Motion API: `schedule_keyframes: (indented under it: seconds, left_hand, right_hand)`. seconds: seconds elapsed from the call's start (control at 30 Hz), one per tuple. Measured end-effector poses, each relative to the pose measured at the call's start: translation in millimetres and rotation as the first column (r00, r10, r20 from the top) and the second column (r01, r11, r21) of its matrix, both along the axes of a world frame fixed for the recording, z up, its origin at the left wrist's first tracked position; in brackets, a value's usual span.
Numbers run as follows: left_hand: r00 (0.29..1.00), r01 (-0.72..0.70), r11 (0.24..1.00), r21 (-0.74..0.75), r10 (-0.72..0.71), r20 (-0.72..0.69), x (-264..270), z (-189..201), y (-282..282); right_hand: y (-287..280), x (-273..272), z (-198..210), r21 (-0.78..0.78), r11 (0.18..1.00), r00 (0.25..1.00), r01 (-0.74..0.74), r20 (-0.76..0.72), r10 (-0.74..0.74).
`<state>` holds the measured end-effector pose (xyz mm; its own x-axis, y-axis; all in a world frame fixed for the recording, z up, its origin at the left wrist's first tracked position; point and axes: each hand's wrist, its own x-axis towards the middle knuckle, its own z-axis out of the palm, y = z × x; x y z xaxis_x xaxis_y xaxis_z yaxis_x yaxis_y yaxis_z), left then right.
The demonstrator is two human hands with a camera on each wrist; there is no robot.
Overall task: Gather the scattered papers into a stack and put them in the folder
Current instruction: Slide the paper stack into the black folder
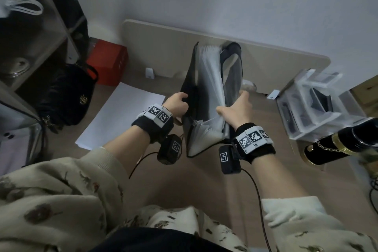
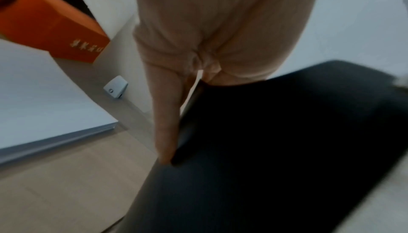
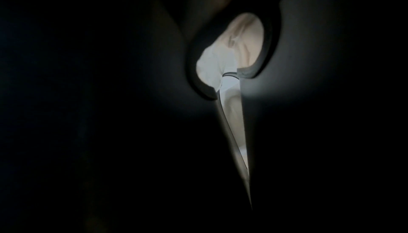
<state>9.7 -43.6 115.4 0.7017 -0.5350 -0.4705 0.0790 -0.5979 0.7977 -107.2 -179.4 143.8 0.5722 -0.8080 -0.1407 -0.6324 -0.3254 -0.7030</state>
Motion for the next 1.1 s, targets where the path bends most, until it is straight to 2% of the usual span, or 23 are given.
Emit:
schedule_keyframes:
  seconds: [0.17,0.3,0.4,0.53,0.6,0.7,0.8,0.87,0.97,1.1]
  left_hand:
    - [0.999,0.003,0.996,0.090,-0.006,0.035,2.7,-1.9,-4.2]
    - [1.000,-0.006,0.999,0.039,0.006,-0.016,-2.1,-4.3,-5.2]
    - [0.999,0.047,0.999,0.024,-0.047,0.006,-5.6,-5.2,-5.4]
    - [0.996,0.090,0.996,0.012,-0.090,0.007,-7.1,-3.9,-5.0]
    - [0.995,0.099,0.995,0.017,-0.099,0.020,-8.0,-3.7,-4.7]
    - [0.993,0.110,0.994,0.021,-0.110,0.034,-8.4,-4.8,-5.3]
    - [0.992,0.121,0.992,0.019,-0.122,0.040,-8.1,-6.7,-8.3]
    - [0.990,0.128,0.992,0.019,-0.129,0.048,-8.8,-6.8,-8.2]
    - [0.990,0.132,0.991,0.018,-0.133,0.054,-8.3,-7.9,-7.2]
    - [0.989,0.133,0.991,0.018,-0.133,0.064,-7.3,-9.6,-7.1]
  right_hand:
    - [5.1,-2.4,0.9,-0.015,0.997,0.996,-0.071,-0.057,0.070]
    - [10.4,-4.8,0.9,-0.004,0.984,0.969,-0.181,-0.170,0.177]
    - [14.8,-1.4,1.3,0.020,0.969,0.934,-0.246,-0.261,0.243]
    - [19.2,3.1,-0.6,0.113,0.956,0.888,-0.272,-0.353,0.294]
    - [20.1,3.1,-3.9,0.058,0.956,0.872,-0.287,-0.398,0.286]
    - [20.0,3.1,-1.5,-0.143,0.932,0.843,-0.333,-0.488,0.226]
    - [19.5,1.5,2.0,-0.212,0.922,0.857,-0.323,-0.478,0.191]
    - [21.5,0.7,0.6,-0.167,0.934,0.872,-0.317,-0.438,0.218]
    - [23.3,1.8,-4.8,-0.128,0.917,0.839,-0.379,-0.467,0.281]
    - [23.2,7.7,-6.4,-0.094,0.926,0.839,-0.365,-0.464,0.283]
